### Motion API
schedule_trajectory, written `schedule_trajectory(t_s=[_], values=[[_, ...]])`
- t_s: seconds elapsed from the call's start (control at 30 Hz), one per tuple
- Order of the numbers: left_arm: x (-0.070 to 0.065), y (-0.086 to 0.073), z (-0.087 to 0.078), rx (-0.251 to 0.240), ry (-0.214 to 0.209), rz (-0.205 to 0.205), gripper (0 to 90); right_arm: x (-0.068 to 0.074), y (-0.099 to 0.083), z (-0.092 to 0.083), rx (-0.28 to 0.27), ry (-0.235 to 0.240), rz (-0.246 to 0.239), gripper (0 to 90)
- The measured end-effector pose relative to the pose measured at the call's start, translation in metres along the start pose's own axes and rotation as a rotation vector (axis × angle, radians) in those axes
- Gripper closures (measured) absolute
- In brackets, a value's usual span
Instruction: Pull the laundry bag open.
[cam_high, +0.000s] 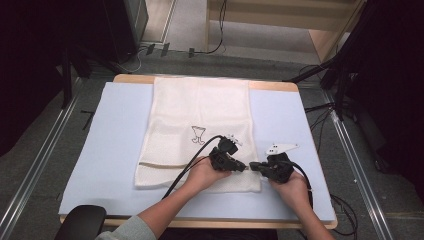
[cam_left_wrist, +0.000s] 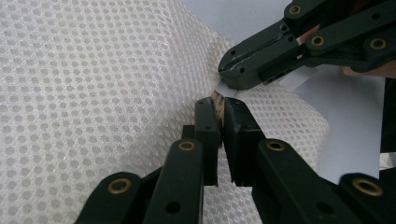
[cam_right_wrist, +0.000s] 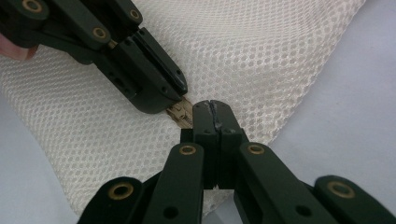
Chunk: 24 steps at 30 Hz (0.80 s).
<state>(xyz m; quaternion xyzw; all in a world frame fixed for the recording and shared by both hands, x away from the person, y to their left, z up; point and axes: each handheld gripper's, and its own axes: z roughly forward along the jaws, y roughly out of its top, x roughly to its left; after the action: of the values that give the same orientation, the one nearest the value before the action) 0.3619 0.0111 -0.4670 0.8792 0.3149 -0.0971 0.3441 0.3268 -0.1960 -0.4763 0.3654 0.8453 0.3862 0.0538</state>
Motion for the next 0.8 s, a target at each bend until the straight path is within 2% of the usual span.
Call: schedule_trajectory(t_s=[0.07, 0.27, 0.47, 0.53, 0.57, 0.7, 0.73, 0.8], values=[[-0.001, 0.001, 0.000, 0.004, 0.006, 0.001, 87.8, 0.000, 0.000, 0.000, 0.000, 0.001, 0.002, 90.0], [0.004, 0.001, -0.002, 0.013, -0.032, -0.035, 88.7, 0.001, 0.000, 0.000, -0.002, -0.004, -0.006, 90.0], [0.006, 0.001, -0.006, 0.025, -0.032, -0.039, 88.8, 0.000, -0.002, 0.000, -0.010, 0.004, -0.002, 90.0], [0.008, 0.001, -0.008, 0.036, -0.039, -0.056, 88.9, 0.000, -0.002, 0.000, -0.007, 0.006, -0.003, 90.0], [0.009, 0.001, -0.009, 0.037, -0.050, -0.058, 88.9, 0.000, -0.002, 0.000, -0.008, 0.007, -0.007, 90.0], [0.008, 0.000, -0.012, 0.039, -0.036, -0.043, 89.0, 0.002, -0.002, 0.001, -0.005, 0.005, -0.015, 90.0], [0.010, -0.001, -0.013, 0.053, -0.035, -0.041, 89.1, 0.002, -0.002, 0.001, -0.005, 0.003, -0.017, 90.0], [0.013, -0.003, -0.016, 0.049, -0.045, -0.056, 89.1, 0.002, -0.002, 0.001, -0.006, 0.008, -0.011, 90.0]])
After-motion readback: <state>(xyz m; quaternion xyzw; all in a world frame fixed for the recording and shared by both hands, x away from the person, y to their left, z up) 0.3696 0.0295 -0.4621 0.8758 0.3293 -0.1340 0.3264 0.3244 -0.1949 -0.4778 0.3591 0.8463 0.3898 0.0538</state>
